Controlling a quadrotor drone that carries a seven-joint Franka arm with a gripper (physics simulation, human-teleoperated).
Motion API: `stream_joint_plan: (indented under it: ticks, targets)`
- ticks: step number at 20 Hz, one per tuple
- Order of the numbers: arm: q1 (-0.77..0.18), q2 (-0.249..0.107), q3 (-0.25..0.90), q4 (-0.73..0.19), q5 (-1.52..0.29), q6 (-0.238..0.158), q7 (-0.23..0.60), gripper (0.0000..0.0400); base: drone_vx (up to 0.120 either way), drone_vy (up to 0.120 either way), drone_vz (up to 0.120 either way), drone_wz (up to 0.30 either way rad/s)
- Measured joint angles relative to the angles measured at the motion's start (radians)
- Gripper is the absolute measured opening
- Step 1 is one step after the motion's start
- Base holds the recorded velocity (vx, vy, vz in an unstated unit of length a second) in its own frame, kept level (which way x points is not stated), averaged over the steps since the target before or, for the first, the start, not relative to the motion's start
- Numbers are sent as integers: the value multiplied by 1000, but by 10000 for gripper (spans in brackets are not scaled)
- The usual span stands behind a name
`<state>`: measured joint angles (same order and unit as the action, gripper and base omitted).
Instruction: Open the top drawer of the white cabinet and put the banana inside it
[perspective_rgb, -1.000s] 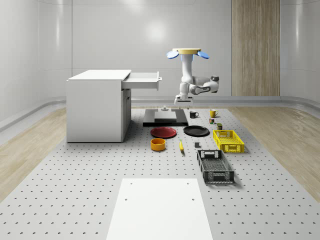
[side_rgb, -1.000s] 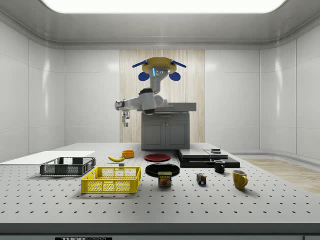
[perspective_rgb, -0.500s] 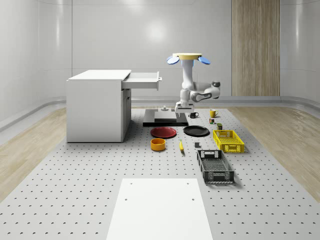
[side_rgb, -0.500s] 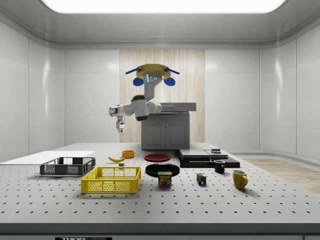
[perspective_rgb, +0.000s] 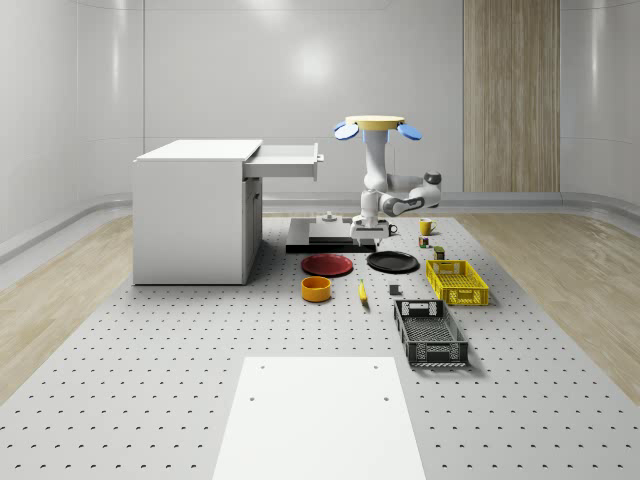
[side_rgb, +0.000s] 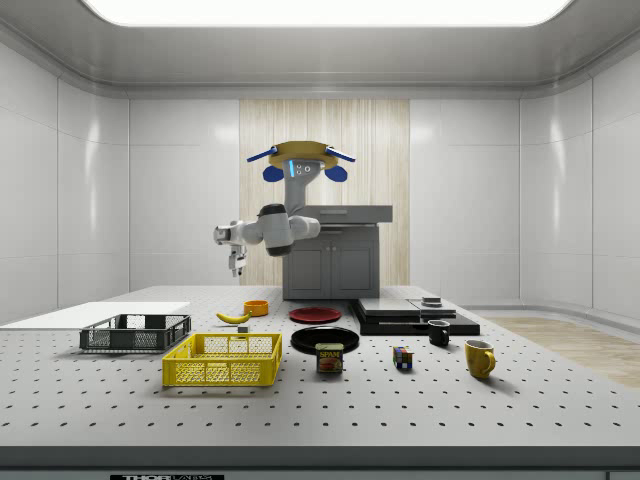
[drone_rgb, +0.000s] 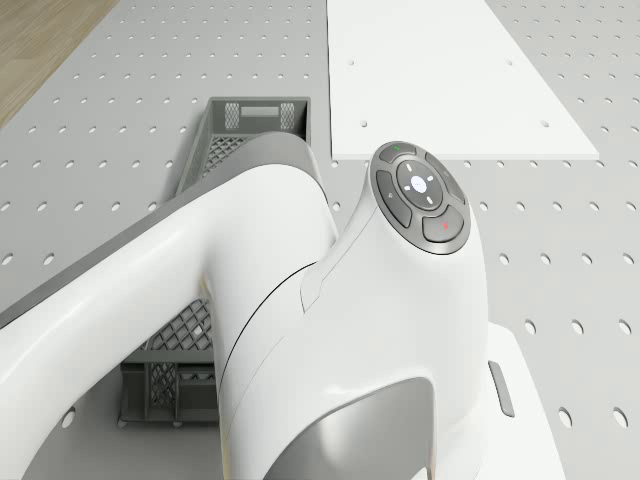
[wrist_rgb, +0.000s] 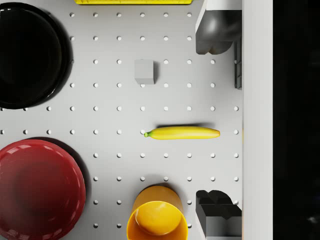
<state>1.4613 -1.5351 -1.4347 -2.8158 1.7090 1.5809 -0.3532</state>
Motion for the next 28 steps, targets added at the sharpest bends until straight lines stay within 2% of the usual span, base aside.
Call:
stream_joint_plan:
  ticks: [2, 26, 28]
  targets:
    - [0, -3, 0, 0, -1, 2, 0, 400, 100, 0, -120, 0]
    - [4, -27, -2, 1, -11, 25, -3, 400, 0, 0, -120, 0]
    - [8, -29, -2, 1, -11, 26, -7, 400, 0, 0, -40, 0]
